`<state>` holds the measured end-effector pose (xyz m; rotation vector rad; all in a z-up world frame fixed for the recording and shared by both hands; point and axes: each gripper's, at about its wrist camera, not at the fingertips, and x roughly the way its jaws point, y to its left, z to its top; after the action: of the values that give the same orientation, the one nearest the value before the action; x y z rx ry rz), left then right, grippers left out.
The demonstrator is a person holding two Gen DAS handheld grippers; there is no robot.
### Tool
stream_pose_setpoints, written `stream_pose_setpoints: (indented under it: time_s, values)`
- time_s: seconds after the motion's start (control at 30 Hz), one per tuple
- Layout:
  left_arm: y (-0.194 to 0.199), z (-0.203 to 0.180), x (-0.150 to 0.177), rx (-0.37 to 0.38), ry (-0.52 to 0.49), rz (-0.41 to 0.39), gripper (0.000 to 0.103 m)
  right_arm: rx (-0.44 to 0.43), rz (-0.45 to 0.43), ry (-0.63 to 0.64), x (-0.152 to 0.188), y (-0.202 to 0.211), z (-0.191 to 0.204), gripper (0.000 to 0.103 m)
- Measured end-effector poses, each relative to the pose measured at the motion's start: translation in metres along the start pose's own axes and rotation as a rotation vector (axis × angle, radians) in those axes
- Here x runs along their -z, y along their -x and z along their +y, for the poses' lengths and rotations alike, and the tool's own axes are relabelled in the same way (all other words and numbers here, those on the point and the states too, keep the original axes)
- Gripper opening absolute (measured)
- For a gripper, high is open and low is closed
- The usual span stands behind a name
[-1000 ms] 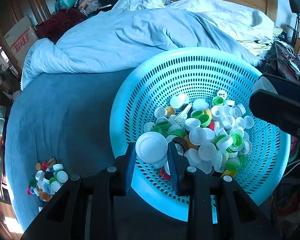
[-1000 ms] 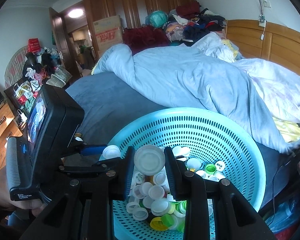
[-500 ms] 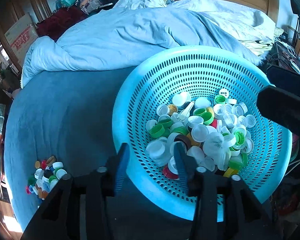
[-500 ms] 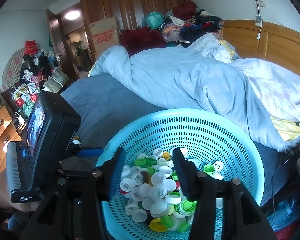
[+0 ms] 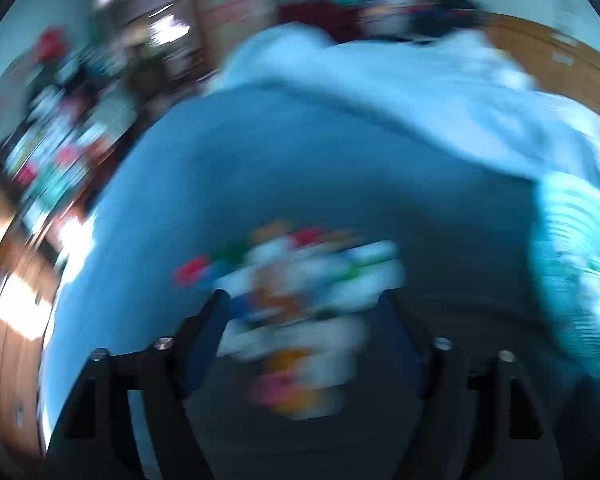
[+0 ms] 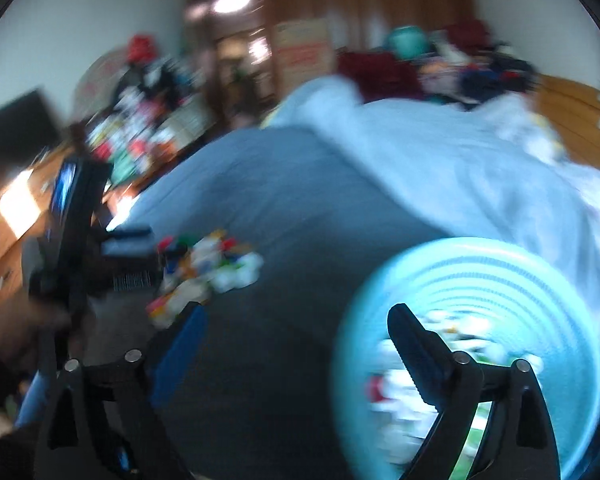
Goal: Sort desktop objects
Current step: 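Move both grippers back over the cap pile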
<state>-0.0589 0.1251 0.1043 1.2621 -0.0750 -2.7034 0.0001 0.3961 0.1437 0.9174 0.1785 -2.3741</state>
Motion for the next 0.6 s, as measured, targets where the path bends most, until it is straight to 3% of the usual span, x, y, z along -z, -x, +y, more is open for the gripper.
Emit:
stream_pose_setpoints:
  time_s: [0.13,0.2,0.23,0.27,0.3,0.37,0.47,0.6]
  values:
    - [-0.066,0.108,0.038,-0.161,0.182,0.161,0.072,-0.085,0.133,0.053,0.006,-0.085,0.035,0.098]
    - [-0.097,0.137,0.056,-0.218,0.178,0.24,0.072,-0.088,0.181,0.044,0.007,-0.127,0.04,0.098]
    - [-0.11,0.151,0.065,-0.225,0.177,0.273,0.077,-0.096,0.206,0.024,0.007,-0.146,0.04,0.098]
    - [-0.113,0.16,0.069,-0.191,0.203,0.244,0.086,-0.095,0.215,0.002,0.008,-0.16,0.039,0.098]
    - [-0.113,0.17,0.071,-0.179,0.234,0.213,0.087,-0.081,0.214,-0.018,0.007,-0.173,0.037,0.098]
    - [-0.115,0.177,0.068,-0.17,0.227,0.225,0.087,-0.033,0.213,-0.034,0.005,-0.194,0.036,0.098]
    - [-0.119,0.166,0.056,-0.235,0.073,0.191,0.087,0.043,0.233,-0.033,0.006,-0.221,0.035,0.098]
    - [-0.12,0.166,0.044,-0.195,0.02,0.109,0.087,0.09,0.241,-0.025,0.019,-0.239,0.033,0.103]
